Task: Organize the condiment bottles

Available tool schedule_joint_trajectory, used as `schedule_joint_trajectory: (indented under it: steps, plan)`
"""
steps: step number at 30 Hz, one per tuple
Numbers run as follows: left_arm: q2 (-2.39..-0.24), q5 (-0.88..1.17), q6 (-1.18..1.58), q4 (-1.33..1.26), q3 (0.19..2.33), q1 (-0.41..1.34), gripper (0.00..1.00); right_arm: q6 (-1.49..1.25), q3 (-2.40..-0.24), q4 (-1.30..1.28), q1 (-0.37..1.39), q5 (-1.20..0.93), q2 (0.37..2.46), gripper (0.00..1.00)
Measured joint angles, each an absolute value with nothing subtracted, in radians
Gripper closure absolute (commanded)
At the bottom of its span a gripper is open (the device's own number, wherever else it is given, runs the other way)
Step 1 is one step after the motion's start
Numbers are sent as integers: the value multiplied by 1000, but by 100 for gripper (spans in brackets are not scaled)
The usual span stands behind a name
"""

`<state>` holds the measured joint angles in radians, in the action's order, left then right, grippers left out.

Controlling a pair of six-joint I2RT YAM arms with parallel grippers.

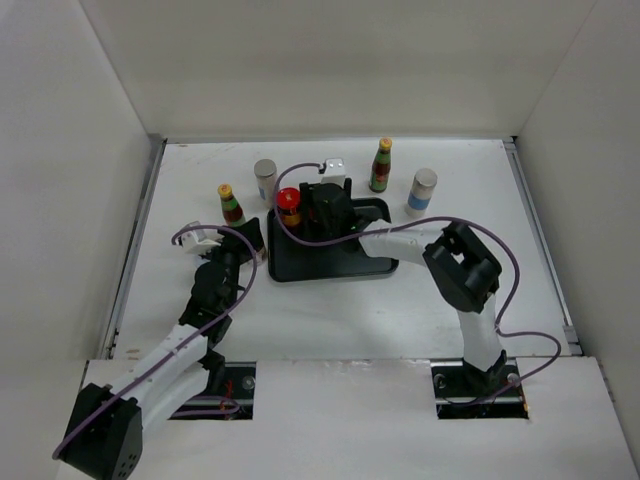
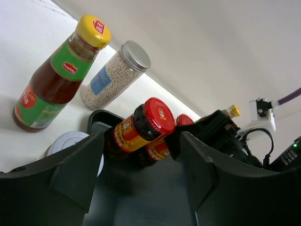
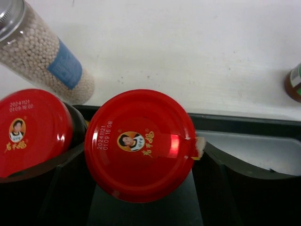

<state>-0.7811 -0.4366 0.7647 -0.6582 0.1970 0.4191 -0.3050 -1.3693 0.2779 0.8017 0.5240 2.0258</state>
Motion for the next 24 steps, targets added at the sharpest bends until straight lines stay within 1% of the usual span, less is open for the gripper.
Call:
schedule_joint_trajectory:
  steps: [1, 3, 7, 11, 12, 13, 14, 15, 16, 17, 19, 20, 21, 23, 24]
  plan:
    - [-782, -435, 768, -653, 196, 419, 36, -310, -1374, 283, 803, 524, 2029, 7]
    - [-783, -432, 771, -646, 196, 419, 35, -311, -1380, 299, 806, 533, 2029, 0]
    - [-791, -430, 771, -646, 196, 419, 35, -318, -1364, 317, 807, 534, 1996, 0]
    - [-815, -425, 771, -646, 196, 419, 35, -336, -1248, 329, 805, 527, 1841, 0]
    - [-822, -424, 770, -646, 196, 419, 35, -339, -1211, 334, 804, 526, 1791, 8]
    - [-828, -423, 771, -646, 196, 421, 35, -343, -1169, 344, 799, 522, 1733, 21]
    - [-835, -421, 770, -645, 196, 424, 35, -342, -1132, 352, 791, 521, 1679, 39]
    - [-841, -421, 770, -646, 196, 427, 35, -344, -1092, 358, 775, 520, 1621, 49]
    - [-849, -421, 770, -646, 197, 434, 35, -352, -1051, 368, 750, 519, 1564, 56]
    - [-858, -419, 770, -647, 197, 442, 35, -356, -1017, 370, 718, 522, 1515, 57]
    - [-879, -415, 770, -648, 198, 460, 35, -371, -950, 366, 630, 536, 1427, 54]
    - [-889, -414, 769, -649, 198, 472, 35, -374, -924, 354, 577, 546, 1391, 48]
    - [-898, -411, 767, -654, 198, 484, 35, -378, -908, 342, 529, 557, 1366, 37]
    - [-920, -409, 763, -674, 198, 510, 35, -384, -892, 309, 432, 577, 1342, 12]
    - [-933, -407, 759, -688, 199, 524, 35, -380, -892, 293, 398, 581, 1342, 4]
